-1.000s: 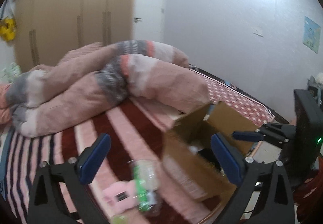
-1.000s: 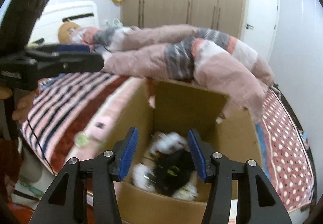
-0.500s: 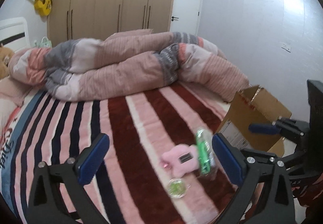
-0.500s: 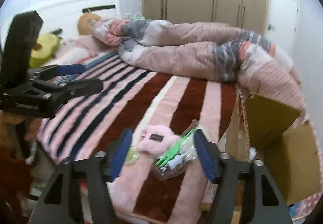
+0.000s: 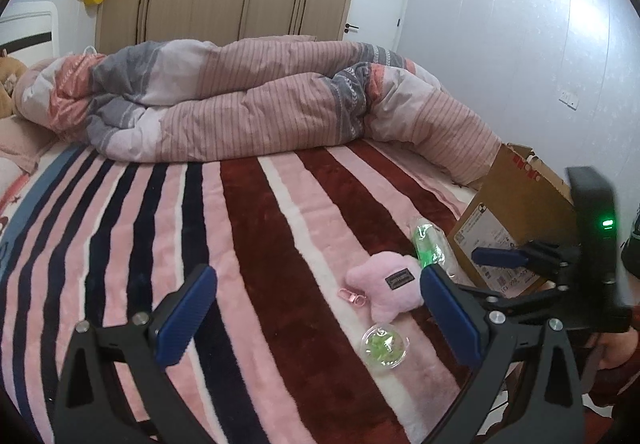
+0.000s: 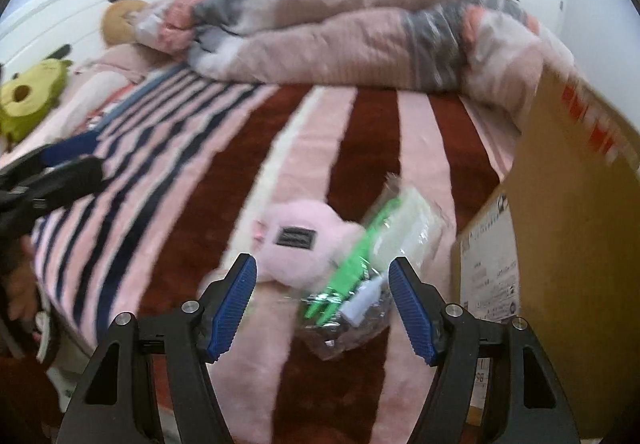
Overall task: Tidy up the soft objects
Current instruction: 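Grasp the clear bag of green-and-white items with the right tool, then lift the clear bag with the right tool while the left tool grasps it, then lower the clear bag into the cardboard box and open both tools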
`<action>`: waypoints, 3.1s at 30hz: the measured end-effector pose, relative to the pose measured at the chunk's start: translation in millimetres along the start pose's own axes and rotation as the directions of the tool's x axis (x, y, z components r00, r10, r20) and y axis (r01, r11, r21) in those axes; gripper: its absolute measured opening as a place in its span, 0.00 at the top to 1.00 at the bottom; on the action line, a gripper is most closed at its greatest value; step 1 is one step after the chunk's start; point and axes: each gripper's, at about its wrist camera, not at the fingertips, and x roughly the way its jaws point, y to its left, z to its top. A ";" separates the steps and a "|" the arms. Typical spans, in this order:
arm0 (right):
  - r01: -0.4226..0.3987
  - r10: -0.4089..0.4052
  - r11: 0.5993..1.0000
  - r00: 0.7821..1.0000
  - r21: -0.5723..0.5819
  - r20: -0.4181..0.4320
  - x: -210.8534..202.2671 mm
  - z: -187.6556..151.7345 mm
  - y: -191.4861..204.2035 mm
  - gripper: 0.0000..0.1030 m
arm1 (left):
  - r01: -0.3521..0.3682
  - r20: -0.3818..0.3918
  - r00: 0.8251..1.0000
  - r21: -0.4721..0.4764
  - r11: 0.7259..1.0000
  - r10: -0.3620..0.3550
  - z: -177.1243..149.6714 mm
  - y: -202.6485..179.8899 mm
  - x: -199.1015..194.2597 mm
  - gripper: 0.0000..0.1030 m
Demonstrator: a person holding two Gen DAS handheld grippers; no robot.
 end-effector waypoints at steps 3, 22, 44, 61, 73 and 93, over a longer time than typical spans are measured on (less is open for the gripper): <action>0.040 -0.039 0.999 0.999 0.028 -0.017 16.8 -3.6 -7.7 0.36 | 0.009 -0.002 1.000 -0.009 1.000 -0.009 -3.1 2.8 2.2 0.02; -0.090 0.108 0.973 0.991 -0.210 0.075 4.9 -12.8 14.6 0.87 | 0.023 0.020 1.000 -0.021 1.000 -0.023 -2.9 4.9 -7.0 0.02; -0.147 0.130 0.977 0.985 -0.153 -0.116 46.9 4.0 13.5 0.71 | 0.029 -0.010 1.000 -0.021 0.999 -0.029 -1.1 -2.2 0.0 0.02; -0.346 0.385 0.897 0.917 -0.276 0.101 -61.1 22.7 29.7 0.79 | 0.246 0.007 0.969 -0.049 0.968 -0.246 34.5 -34.7 -1.8 0.03; -0.328 0.394 0.904 0.889 -0.274 0.234 -124.8 34.7 -30.6 0.79 | 0.348 0.054 0.935 0.060 0.935 -0.351 87.5 -118.1 -14.1 0.63; -0.175 0.201 0.977 0.949 -0.123 0.243 -119.6 -19.2 -179.5 0.76 | 0.380 -0.167 0.923 0.249 0.891 -0.347 101.7 -277.7 89.1 0.61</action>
